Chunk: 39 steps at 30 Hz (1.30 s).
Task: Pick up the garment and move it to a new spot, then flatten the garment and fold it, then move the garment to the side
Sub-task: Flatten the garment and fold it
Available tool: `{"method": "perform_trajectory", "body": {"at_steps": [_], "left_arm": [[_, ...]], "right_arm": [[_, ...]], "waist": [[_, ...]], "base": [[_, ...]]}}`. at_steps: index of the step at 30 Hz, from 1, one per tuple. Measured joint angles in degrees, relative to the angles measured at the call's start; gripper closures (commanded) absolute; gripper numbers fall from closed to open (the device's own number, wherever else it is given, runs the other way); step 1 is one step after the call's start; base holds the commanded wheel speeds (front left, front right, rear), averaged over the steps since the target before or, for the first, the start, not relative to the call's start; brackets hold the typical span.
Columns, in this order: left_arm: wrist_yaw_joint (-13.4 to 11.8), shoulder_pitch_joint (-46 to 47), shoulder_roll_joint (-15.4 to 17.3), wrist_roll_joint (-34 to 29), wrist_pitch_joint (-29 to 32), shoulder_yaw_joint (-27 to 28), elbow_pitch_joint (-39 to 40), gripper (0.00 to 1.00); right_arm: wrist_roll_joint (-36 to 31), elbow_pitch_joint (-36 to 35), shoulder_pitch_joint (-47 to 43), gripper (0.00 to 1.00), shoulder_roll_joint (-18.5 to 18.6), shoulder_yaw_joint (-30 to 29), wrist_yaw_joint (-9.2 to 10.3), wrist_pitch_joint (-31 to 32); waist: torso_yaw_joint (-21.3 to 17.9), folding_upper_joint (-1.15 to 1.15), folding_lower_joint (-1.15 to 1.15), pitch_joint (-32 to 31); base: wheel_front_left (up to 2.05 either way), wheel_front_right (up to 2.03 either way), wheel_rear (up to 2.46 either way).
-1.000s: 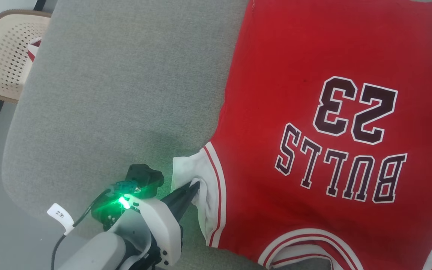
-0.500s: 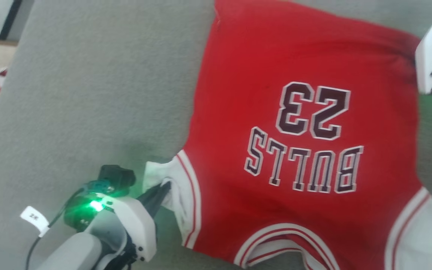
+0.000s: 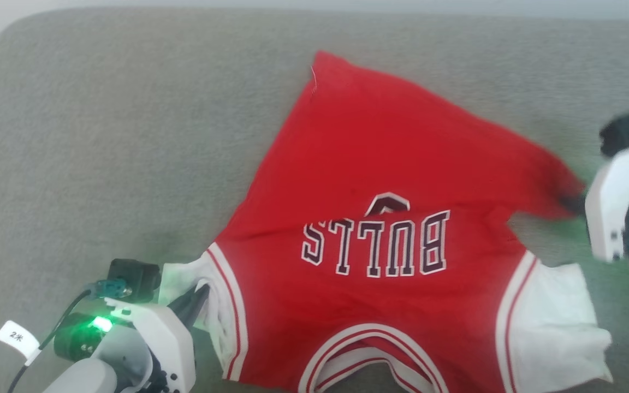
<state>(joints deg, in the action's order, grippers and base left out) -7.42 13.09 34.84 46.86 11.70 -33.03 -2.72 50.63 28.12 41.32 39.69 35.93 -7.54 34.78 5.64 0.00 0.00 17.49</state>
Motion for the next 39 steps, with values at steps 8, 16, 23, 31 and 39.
{"method": "perform_trajectory", "body": {"at_steps": [8,16,23,31,39], "left_arm": [[-0.87,-1.19,1.11,0.47,0.32,0.36,0.97,1.0],[-0.9,-1.21,1.47,0.57,0.32,0.51,1.29,1.0],[-0.89,-1.16,1.47,0.81,0.37,0.51,0.98,1.0],[-0.9,-1.17,1.57,1.56,0.4,0.52,1.03,1.0],[-0.86,-0.85,0.91,1.49,0.81,-0.38,1.05,1.0]], "right_arm": [[-0.93,-7.76,-17.36,1.0,-0.92,-10.72,0.0,0.12],[-9.55,-11.47,-26.01,0.66,-8.28,-19.89,0.0,0.59],[-14.85,-15.49,-28.51,0.0,-12.28,-23.82,-0.03,3.58],[-18.02,-27.08,-32.38,0.0,-12.44,-27.73,0.0,9.36],[-20.53,-38.3,-29.58,0.0,-13.29,-30.03,0.0,12.46]], "waist": [[-3.35,0.0,0.0,-1.94],[-4.81,0.0,0.0,-1.73],[-5.41,0.0,0.0,-1.73],[-5.45,0.0,0.0,-2.31],[-3.81,0.0,0.0,-2.7]], "base": [[0.0,0.0,0.0],[0.0,0.0,0.0],[0.0,0.0,0.0],[0.0,0.0,0.0],[0.0,0.0,0.0]]}}
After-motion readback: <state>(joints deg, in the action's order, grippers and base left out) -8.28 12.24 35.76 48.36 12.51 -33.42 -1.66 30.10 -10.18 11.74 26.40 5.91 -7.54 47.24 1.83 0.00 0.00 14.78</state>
